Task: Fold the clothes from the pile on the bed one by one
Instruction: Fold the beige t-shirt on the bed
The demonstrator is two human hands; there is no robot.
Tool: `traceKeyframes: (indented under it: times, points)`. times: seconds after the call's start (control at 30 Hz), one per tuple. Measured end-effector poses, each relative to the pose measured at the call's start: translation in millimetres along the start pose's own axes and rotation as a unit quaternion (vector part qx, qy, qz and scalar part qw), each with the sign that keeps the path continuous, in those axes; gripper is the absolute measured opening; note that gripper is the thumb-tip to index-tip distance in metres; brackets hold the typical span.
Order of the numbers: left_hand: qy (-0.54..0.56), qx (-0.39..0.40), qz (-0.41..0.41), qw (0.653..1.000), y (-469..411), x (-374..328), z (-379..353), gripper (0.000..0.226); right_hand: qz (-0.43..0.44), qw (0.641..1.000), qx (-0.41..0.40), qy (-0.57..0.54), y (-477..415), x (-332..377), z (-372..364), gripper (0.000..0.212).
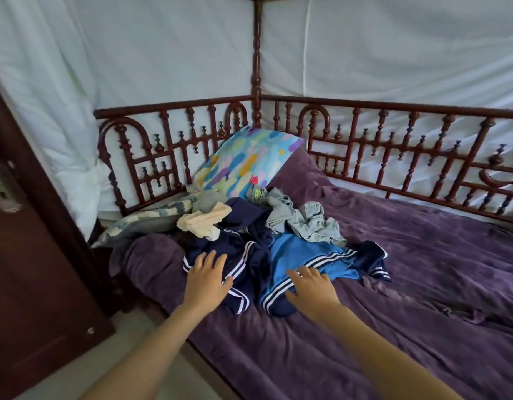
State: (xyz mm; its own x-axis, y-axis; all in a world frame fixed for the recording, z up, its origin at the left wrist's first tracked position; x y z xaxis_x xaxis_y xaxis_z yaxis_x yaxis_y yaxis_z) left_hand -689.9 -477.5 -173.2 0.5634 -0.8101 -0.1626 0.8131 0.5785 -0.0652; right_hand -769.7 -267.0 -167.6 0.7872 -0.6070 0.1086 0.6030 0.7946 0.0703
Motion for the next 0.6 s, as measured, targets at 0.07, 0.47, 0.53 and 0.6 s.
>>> traceKeyframes:
  times: [0.07, 0.47, 0.53, 0.6]
  points:
    - [0.008, 0.006, 0.012, 1.0, -12, 13, -7, 0.058, 0.002, 1.0, 0.011, -0.003, -21, -2, -6, 0.052]
    - [-0.018, 0.033, 0.096, 0.995, -122, 84, -32, 0.058, 0.031, 0.995, 0.071, -0.065, -167, -22, -45, 0.05]
    - [-0.013, 0.067, 0.099, 0.993, -127, 89, -52, 0.058, 0.039, 0.992, 0.095, -0.075, -180, -13, -61, 0.051]
    - [-0.019, 0.095, 0.101, 0.99, -132, 95, -75, 0.058, 0.041, 0.988, 0.125, -0.08, -191, -3, -80, 0.052]
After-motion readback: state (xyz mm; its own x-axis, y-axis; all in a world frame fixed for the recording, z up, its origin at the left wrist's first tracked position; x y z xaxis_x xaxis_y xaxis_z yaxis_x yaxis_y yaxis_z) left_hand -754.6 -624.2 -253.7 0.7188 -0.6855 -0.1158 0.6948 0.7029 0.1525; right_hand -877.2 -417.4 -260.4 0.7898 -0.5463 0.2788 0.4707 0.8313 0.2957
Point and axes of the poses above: each hand's wrist, its own y-axis away from the middle knuckle, its own z-axis out of the back of the hand, x = y × z, the point moved 4 cm from there along -y, towards the middle knuckle, and after that the axes turned 14 degrees about z, right-handed, at the moved point
